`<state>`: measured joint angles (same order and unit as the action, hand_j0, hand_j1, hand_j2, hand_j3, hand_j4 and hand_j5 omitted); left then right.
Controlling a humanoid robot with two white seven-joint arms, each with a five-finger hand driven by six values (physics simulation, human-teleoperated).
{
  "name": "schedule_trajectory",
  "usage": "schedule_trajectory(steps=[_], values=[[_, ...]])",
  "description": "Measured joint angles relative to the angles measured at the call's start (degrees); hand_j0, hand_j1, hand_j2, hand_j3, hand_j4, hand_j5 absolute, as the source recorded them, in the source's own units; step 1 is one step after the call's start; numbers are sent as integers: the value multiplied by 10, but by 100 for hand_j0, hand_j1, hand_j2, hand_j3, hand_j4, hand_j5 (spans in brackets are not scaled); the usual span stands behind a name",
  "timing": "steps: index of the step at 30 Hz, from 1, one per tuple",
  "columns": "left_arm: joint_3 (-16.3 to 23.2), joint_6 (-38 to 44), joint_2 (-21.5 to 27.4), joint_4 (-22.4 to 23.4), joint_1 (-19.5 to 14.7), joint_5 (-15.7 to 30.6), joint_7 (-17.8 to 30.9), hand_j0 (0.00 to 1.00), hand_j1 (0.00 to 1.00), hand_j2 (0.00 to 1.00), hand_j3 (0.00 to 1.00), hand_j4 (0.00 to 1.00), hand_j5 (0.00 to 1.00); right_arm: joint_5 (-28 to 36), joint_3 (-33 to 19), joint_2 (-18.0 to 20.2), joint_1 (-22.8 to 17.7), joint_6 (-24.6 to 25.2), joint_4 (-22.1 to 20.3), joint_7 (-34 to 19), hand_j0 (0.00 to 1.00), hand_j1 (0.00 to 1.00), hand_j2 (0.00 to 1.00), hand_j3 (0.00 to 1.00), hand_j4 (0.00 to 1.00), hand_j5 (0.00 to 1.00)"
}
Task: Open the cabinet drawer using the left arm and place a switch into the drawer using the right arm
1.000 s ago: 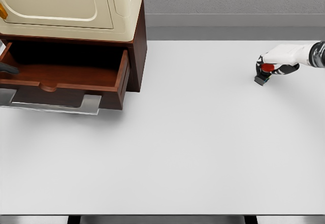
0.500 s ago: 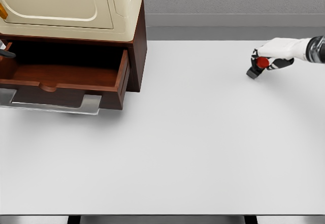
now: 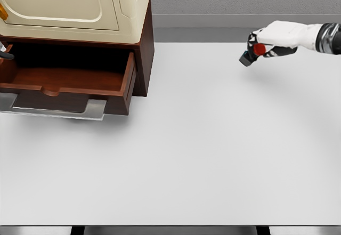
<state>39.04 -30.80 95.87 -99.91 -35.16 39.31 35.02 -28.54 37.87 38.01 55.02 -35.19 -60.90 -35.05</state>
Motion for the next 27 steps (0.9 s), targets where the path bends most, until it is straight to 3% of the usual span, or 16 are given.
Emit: schedule_trajectory(steps=[4,8,19,27], values=[[0,0,0,1,0,-1,0,100,100,100,100,100,100,4,-12,-1,1,0,-12,0,42,42,42,42,42,42],[0,0,0,1,0,-1,0,100,100,100,100,100,100,6,-10,-2,1,0,-54,0,42,42,42,42,42,42],[0,0,-1,0,0,0,0,100,100,100,100,100,100,7,39,-65,40,0,-106,0,44,44,44,44,44,44],[0,0,-1,-1,0,-1,0,100,100,100,100,100,100,7,67,-85,46,0,-154,0,44,44,44,44,44,44]])
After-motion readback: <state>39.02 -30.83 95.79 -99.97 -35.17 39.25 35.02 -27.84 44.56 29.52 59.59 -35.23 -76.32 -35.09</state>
